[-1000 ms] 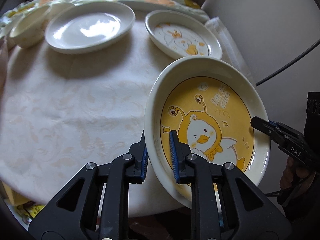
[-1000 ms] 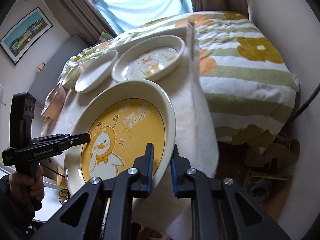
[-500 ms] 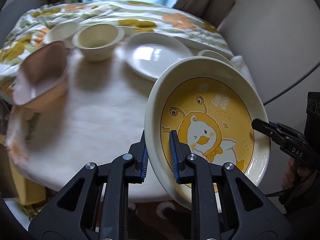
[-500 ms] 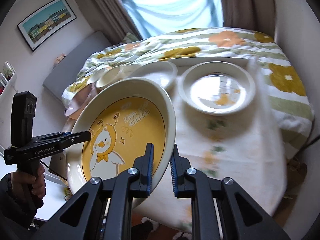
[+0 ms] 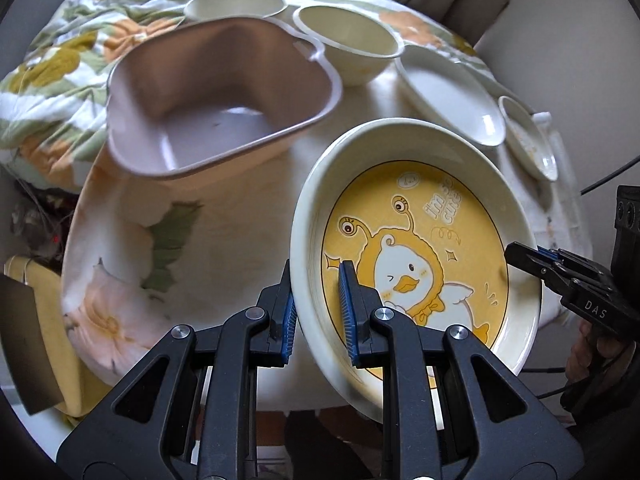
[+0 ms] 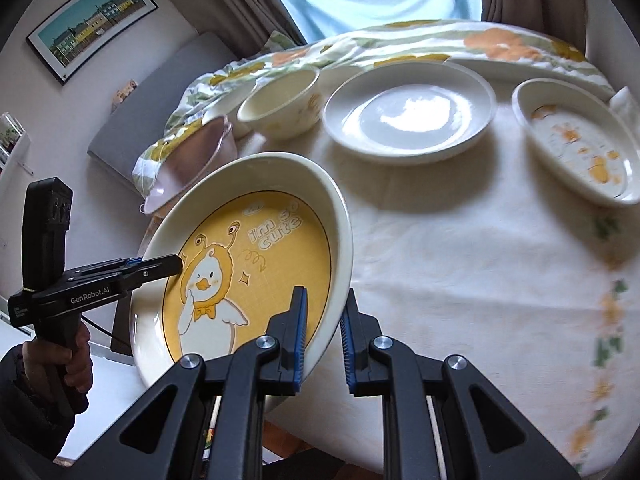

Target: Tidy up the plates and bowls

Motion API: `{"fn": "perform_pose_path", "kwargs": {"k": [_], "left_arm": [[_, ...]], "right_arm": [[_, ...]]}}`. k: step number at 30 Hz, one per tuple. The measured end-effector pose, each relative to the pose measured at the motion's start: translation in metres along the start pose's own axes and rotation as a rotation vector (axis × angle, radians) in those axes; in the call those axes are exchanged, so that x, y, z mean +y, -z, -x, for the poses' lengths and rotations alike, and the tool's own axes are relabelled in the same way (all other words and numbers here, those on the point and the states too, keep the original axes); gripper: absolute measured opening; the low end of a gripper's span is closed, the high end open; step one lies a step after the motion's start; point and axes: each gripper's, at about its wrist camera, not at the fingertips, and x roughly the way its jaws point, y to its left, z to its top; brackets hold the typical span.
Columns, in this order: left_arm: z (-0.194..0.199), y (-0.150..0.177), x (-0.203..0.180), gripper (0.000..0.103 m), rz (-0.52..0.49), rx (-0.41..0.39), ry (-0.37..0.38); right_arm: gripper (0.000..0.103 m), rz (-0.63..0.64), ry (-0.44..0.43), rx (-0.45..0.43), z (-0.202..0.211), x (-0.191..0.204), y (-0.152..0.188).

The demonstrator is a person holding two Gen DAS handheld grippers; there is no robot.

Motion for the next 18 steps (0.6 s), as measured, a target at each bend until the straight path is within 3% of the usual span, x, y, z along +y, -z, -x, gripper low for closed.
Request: {"fn": "perform_pose_path", "kwargs": {"k": [7, 18], "left_arm": [[-0.017, 0.001, 0.019, 0.017, -0.017, -0.001, 0.001], [-0.02, 0.006, 0.016, 0.017, -0.031, -0.022, -0.015]], "right_arm": [[0.015, -0.001, 0.019, 0.004, -0.022, 0.011, 0.001], [0.015, -0.016, 0.033, 0.006, -0.027, 0.012, 0.005]]}}
